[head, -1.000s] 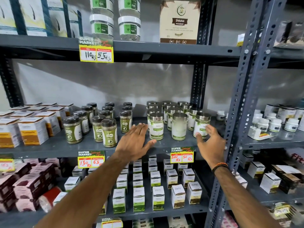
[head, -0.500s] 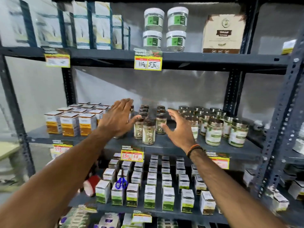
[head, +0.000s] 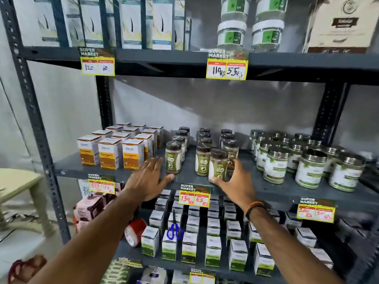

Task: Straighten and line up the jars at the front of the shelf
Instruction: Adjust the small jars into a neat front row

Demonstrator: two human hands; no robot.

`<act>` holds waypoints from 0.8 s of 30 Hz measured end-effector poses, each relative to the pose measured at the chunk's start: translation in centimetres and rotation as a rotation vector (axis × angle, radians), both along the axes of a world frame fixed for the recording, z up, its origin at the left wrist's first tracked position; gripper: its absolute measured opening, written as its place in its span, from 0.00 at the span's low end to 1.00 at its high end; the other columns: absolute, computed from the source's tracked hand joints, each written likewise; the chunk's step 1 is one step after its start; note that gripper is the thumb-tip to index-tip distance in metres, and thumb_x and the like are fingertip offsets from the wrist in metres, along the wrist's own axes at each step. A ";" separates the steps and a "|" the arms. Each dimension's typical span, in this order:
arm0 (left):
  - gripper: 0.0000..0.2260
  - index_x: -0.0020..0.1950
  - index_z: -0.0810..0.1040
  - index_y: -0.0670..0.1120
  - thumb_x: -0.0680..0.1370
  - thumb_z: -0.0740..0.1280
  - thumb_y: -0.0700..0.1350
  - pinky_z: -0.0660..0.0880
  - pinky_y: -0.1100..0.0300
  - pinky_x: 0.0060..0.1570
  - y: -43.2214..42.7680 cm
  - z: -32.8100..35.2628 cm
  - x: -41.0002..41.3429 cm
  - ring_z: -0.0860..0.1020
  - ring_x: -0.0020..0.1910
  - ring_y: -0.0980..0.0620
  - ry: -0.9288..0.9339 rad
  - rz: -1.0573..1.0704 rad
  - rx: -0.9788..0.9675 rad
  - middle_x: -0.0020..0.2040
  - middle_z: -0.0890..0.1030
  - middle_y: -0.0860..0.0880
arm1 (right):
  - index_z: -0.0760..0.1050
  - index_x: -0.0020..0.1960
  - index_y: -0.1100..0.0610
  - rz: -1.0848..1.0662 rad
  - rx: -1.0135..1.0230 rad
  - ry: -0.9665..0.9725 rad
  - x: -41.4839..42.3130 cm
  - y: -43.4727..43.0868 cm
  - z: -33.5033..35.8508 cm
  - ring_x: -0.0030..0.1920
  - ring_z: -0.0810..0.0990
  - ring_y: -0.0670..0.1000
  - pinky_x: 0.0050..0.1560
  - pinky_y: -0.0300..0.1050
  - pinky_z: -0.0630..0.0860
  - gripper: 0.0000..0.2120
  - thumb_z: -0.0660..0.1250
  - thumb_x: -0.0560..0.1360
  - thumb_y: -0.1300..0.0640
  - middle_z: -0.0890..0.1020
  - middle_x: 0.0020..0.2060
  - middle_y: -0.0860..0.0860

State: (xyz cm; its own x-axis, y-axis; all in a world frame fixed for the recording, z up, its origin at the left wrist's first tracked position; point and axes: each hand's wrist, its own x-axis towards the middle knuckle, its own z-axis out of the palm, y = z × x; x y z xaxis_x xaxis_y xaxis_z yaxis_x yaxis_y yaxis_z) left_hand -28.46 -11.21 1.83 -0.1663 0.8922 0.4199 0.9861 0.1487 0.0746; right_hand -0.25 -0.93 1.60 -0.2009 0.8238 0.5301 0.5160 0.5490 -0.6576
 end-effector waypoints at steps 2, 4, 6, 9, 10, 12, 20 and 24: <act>0.39 0.81 0.58 0.43 0.80 0.51 0.70 0.70 0.42 0.70 0.6 -0.9 -0.2 0.66 0.77 0.41 -0.014 -0.001 -0.023 0.81 0.64 0.41 | 0.72 0.68 0.53 -0.004 -0.004 -0.023 0.0 0.1 -0.2 0.44 0.78 0.39 0.41 0.28 0.72 0.36 0.80 0.67 0.41 0.82 0.50 0.43; 0.38 0.80 0.60 0.44 0.80 0.50 0.71 0.71 0.41 0.68 1.2 -1.7 -0.6 0.68 0.75 0.41 -0.039 0.006 -0.046 0.79 0.67 0.42 | 0.76 0.64 0.53 -0.011 0.010 -0.056 0.0 0.3 -0.4 0.42 0.78 0.35 0.38 0.24 0.72 0.32 0.79 0.67 0.38 0.82 0.46 0.40; 0.38 0.78 0.63 0.44 0.80 0.48 0.71 0.73 0.43 0.67 1.4 -2.2 -0.9 0.70 0.73 0.42 -0.008 0.022 -0.039 0.77 0.70 0.42 | 0.78 0.62 0.53 -0.013 0.020 -0.065 0.0 0.5 -0.5 0.42 0.77 0.32 0.36 0.22 0.71 0.30 0.79 0.67 0.38 0.83 0.46 0.41; 0.36 0.77 0.65 0.44 0.81 0.48 0.70 0.74 0.44 0.64 1.6 -2.6 -1.0 0.73 0.71 0.42 0.025 0.028 -0.012 0.75 0.73 0.43 | 0.79 0.61 0.54 -0.020 0.015 -0.061 0.3 0.9 -0.3 0.42 0.78 0.31 0.38 0.21 0.72 0.30 0.79 0.67 0.39 0.85 0.48 0.43; 0.36 0.77 0.66 0.45 0.81 0.48 0.70 0.75 0.44 0.64 1.6 -2.6 -0.9 0.73 0.71 0.43 0.029 0.028 -0.008 0.74 0.74 0.43 | 0.79 0.61 0.54 -0.032 0.009 -0.060 0.5 1.0 -0.2 0.42 0.79 0.32 0.39 0.23 0.73 0.29 0.80 0.67 0.39 0.85 0.47 0.42; 0.36 0.76 0.66 0.45 0.81 0.48 0.70 0.75 0.45 0.63 1.7 -2.7 -0.9 0.74 0.70 0.43 0.034 0.032 -0.001 0.74 0.74 0.43 | 0.80 0.60 0.54 -0.059 -0.003 -0.064 1.1 1.5 -0.1 0.41 0.79 0.32 0.38 0.24 0.73 0.27 0.80 0.67 0.41 0.84 0.45 0.41; 0.38 0.77 0.66 0.45 0.80 0.46 0.71 0.72 0.45 0.67 1.8 -2.8 -0.9 0.73 0.71 0.43 0.043 0.044 0.004 0.75 0.73 0.43 | 0.78 0.61 0.55 -0.116 -0.025 -0.092 1.8 2.8 0.2 0.43 0.82 0.43 0.46 0.36 0.80 0.27 0.81 0.67 0.43 0.87 0.51 0.48; 0.38 0.78 0.66 0.44 0.80 0.47 0.71 0.71 0.45 0.69 1.7 -2.8 -0.8 0.72 0.72 0.43 0.052 0.052 0.002 0.76 0.73 0.43 | 0.80 0.58 0.55 -0.103 -0.045 -0.138 1.8 3.3 0.1 0.42 0.83 0.43 0.47 0.40 0.82 0.23 0.80 0.69 0.45 0.87 0.51 0.48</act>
